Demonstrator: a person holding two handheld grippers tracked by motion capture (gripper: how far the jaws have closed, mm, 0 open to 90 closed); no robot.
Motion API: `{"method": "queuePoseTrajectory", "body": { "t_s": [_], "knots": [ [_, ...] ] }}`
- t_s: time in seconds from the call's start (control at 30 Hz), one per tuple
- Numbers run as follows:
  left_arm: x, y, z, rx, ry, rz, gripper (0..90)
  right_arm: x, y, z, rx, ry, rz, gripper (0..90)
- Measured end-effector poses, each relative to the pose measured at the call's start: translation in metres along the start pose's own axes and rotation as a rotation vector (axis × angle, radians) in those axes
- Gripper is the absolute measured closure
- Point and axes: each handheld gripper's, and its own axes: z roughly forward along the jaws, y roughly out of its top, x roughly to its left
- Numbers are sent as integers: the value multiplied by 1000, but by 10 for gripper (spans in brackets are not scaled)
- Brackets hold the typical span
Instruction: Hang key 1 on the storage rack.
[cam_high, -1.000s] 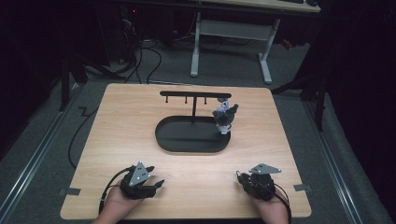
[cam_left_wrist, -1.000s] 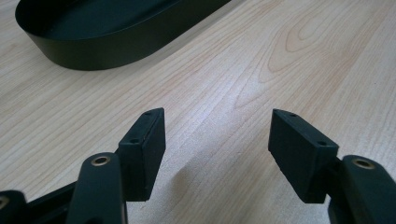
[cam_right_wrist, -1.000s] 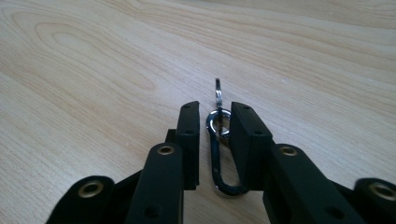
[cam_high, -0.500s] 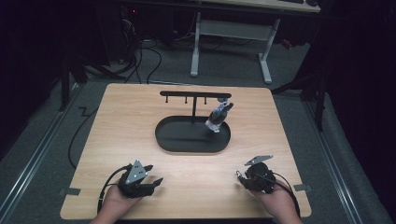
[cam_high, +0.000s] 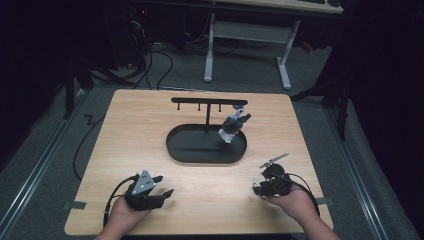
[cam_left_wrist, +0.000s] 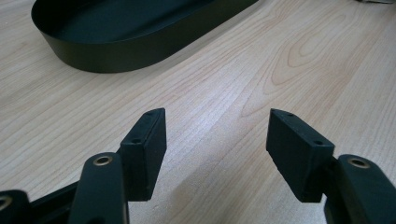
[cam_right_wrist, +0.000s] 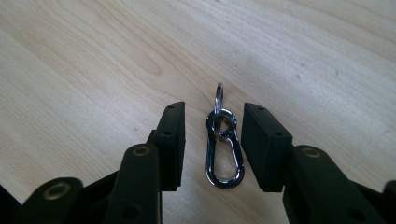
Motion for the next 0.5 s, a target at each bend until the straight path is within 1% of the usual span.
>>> {"method": "queuePoseTrajectory", "body": {
  "t_s": [0.03,0.07,0.1,0.13,0.17,0.2,0.23,0.3,0.37,0.4,0.43,0.47,0.5],
  "knots": [
    [0,0,0,-1,1,-1,388,-1,1,0,2,4,-5,604],
    [0,0,0,-2,1,-2,388,-1,2,0,22,8,-11,637],
    [1,0,0,-1,0,-4,388,-2,2,-1,33,0,-14,662],
    [1,0,0,-1,1,-4,388,-3,2,-1,31,1,-18,696],
    [1,0,0,-1,2,-3,389,-4,2,0,26,25,-15,705],
    [1,0,0,0,2,-3,390,-6,2,0,35,36,-13,708],
    [1,0,0,2,1,-3,389,-6,2,1,41,27,-22,734],
    [1,0,0,4,4,-1,389,-6,2,4,60,40,-22,744],
    [1,0,0,4,4,-1,389,-7,1,5,59,30,-38,777],
    [1,0,0,4,4,-1,389,-5,0,4,73,28,9,782],
    [1,0,0,6,4,-1,390,-11,1,7,50,36,-66,802],
    [1,-1,0,5,3,-1,390,-9,0,6,58,26,-34,829],
    [1,-1,0,4,4,-2,389,-9,0,6,52,23,-36,833]
  ]
}}
